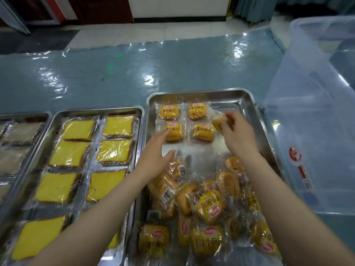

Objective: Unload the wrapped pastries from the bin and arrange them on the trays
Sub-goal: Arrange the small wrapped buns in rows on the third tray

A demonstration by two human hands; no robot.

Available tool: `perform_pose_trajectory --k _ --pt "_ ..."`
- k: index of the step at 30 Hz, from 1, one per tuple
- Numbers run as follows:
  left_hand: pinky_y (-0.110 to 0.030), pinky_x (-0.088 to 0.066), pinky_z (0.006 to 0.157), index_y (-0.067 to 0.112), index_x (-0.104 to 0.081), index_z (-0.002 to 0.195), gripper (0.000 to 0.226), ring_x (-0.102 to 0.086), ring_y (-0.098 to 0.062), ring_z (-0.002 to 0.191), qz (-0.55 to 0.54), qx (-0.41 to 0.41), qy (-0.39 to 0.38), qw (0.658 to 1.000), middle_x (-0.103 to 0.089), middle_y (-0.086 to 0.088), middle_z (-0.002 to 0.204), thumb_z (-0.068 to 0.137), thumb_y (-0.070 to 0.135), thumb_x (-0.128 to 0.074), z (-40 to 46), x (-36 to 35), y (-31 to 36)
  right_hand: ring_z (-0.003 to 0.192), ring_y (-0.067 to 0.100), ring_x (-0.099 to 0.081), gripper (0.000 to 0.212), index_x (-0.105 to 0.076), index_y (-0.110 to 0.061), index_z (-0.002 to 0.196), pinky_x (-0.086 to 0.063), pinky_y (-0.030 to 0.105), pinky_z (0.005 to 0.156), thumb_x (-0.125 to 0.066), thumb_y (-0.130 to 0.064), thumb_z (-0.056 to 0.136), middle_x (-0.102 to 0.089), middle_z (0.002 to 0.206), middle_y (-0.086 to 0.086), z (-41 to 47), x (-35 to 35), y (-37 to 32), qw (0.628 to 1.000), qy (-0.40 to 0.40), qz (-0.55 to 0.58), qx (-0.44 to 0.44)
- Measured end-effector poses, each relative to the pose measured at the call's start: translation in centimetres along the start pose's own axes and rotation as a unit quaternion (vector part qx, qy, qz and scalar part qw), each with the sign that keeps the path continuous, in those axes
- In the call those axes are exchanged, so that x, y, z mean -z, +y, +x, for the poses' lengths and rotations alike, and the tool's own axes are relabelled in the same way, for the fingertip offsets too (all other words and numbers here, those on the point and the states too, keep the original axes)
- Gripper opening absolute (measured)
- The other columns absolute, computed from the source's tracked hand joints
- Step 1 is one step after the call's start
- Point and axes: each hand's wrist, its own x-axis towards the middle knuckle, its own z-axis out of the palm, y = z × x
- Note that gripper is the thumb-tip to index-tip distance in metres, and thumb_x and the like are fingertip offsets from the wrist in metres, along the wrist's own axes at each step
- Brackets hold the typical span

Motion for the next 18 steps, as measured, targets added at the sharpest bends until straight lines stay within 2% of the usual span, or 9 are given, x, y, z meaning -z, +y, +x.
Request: perform_pose_trajectory --k 2,4,6,8,10,12,15,18 --pt "-0.032 -0.028 0.110 0.030 -0.032 0.143 0.062 -0.031 -0.009 0.136 -0.024 -0.025 0.021 0.999 -0.035 0.010 0.149 0.089 0.030 -0.061 0.8 0.4 1.7 0.086 0.000 -0.051 0.021 -0.055 -0.028 0.116 -0.033 0.011 0.065 -0.049 -0.022 0.096 -0.055 0.094 -0.020 -0.3 0.4 -0.7 0.998 -0.027 0.045 0.024" --pt "-0.027 -0.029 0.106 0.034 -0.034 0.142 0.060 -0.032 -0.004 0.133 -0.063 -0.045 0.026 0.997 -0.036 0.014 0.147 0.089 0.035 -0.061 1.5 0.6 3.4 0.082 -0.007 -0.051 0.020 -0.055 -0.040 0.101 -0.033 0.010 0.065 -0.045 -0.022 0.098 -0.054 0.089 -0.024 -0.6 0.5 -1.4 0.993 -0.081 0.065 0.047" --pt "-0.026 -0.037 0.100 0.040 -0.037 0.138 0.055 -0.040 0.000 0.126 -0.129 -0.037 0.014 0.991 -0.042 0.018 0.141 0.088 0.038 -0.060 1.9 0.5 5.0 0.086 -0.007 -0.050 0.029 -0.053 -0.044 0.088 -0.035 0.013 0.071 -0.042 -0.020 0.099 -0.052 0.092 -0.021 -0.9 0.6 -1.9 0.986 -0.129 0.075 0.070" --pt "-0.026 -0.049 0.087 0.041 -0.048 0.127 0.041 -0.054 0.004 0.105 -0.187 -0.013 0.009 0.982 -0.057 0.020 0.120 0.088 0.034 -0.061 2.3 0.4 6.0 0.088 -0.003 -0.054 0.035 -0.056 -0.046 0.085 -0.041 0.020 0.074 -0.040 -0.019 0.099 -0.057 0.094 -0.018 -1.1 0.6 -2.1 0.978 -0.162 0.108 0.071" --pt "-0.027 -0.054 0.079 0.037 -0.063 0.103 0.018 -0.062 0.001 0.085 -0.207 0.012 0.017 0.978 -0.067 0.017 0.093 0.087 0.028 -0.063 2.7 0.4 6.4 0.087 -0.002 -0.058 0.031 -0.059 -0.045 0.091 -0.047 0.023 0.073 -0.041 -0.020 0.099 -0.063 0.093 -0.017 -1.2 0.6 -2.0 0.974 -0.175 0.128 0.067" --pt "-0.028 -0.055 0.075 0.030 -0.070 0.086 0.009 -0.064 -0.005 0.078 -0.239 0.049 0.023 0.969 -0.070 0.011 0.082 0.085 0.022 -0.067 2.9 0.3 6.4 0.092 0.002 -0.061 0.020 -0.059 -0.038 0.106 -0.052 0.027 0.076 -0.046 -0.025 0.097 -0.065 0.099 -0.013 -1.2 0.4 -1.6 0.971 -0.176 0.150 0.058" --pt "-0.028 -0.054 0.069 0.020 -0.071 0.080 0.005 -0.062 -0.012 0.071 -0.298 0.104 0.046 0.948 -0.070 0.001 0.079 0.084 0.018 -0.068 3.1 0.1 6.2 0.094 0.002 -0.064 0.032 -0.053 -0.036 0.121 -0.055 0.023 0.076 -0.060 -0.036 0.090 -0.065 0.107 -0.012 -1.4 0.4 -0.8 0.963 -0.186 0.193 0.032" --pt "-0.022 -0.049 0.061 0.017 -0.071 0.080 0.006 -0.059 -0.006 0.063 -0.323 0.134 0.059 0.935 -0.068 0.002 0.072 0.085 0.020 -0.067 3.3 0.1 5.9 0.087 0.004 -0.067 0.037 -0.059 -0.032 0.115 -0.057 0.027 0.075 -0.072 -0.028 0.081 -0.068 0.102 -0.010 -1.2 0.4 -0.3 0.955 -0.215 0.205 0.012"
